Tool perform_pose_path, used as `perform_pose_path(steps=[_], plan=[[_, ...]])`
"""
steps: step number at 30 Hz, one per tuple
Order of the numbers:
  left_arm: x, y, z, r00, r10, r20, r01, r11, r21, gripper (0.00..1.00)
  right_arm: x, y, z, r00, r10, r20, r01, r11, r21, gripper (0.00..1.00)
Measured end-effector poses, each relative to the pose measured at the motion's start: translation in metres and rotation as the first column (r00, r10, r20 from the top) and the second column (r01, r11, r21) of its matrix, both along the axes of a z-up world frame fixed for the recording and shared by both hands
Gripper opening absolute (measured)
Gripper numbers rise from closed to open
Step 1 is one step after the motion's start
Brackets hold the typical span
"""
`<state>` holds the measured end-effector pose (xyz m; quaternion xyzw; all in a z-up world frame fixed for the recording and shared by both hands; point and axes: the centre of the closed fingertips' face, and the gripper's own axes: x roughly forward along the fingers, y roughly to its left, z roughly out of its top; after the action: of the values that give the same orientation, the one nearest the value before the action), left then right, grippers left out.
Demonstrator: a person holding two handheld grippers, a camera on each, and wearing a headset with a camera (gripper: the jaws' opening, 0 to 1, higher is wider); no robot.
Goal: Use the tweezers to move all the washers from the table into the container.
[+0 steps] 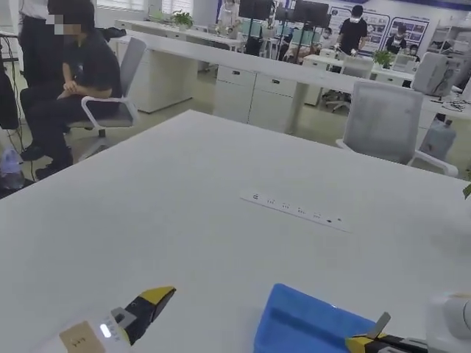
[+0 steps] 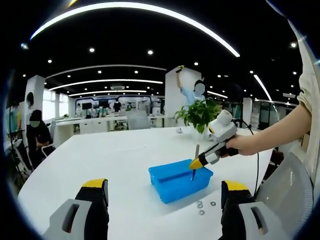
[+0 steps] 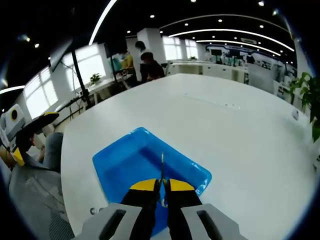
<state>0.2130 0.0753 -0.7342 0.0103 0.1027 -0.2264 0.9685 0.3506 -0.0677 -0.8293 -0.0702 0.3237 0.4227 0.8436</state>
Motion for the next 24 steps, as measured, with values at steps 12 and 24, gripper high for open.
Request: perform_pose_path(steps=[12,24], plan=[[0.002,0.010,0.001,0.999,0.041,-0.006,-0.041,0.998,-0.037,0.93,-0.008,0.006,0.029,0.999,0.013,0.042,-0.014,0.999,0.037,0.04],[0.003,0.016,0.000,0.998,0.068,-0.015,-0.069,0.996,-0.055,0.92,-0.032,0.008,0.059,0.997,0.024,0.071,-0.030,0.995,0.094,0.04]])
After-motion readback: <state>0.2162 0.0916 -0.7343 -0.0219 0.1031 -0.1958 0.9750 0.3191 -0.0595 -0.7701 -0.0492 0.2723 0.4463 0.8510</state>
